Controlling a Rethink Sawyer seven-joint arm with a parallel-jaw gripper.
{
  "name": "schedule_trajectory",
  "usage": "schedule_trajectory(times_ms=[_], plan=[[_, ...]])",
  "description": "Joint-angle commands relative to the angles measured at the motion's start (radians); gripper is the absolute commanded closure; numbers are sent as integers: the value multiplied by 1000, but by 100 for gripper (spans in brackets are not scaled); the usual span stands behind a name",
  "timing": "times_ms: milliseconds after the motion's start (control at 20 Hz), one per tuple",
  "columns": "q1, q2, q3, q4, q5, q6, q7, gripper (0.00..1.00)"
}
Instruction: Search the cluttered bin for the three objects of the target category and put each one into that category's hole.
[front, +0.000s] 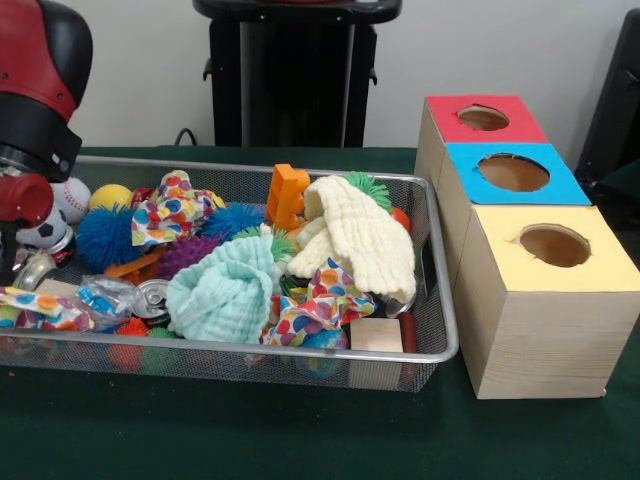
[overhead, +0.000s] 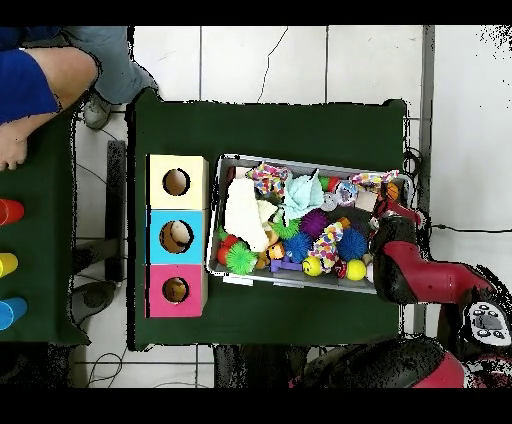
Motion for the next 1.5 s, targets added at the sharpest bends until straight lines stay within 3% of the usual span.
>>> schedule_trajectory(times_ms=[50,600,1100,1500], plan=[[48,-55,4,62,56,-130,-30,0],[44,-17,18,54,48,-153,16,0],[47,33,19,35,102,-195,-18,0],[44,117,22,10,165,-242,-39,0]])
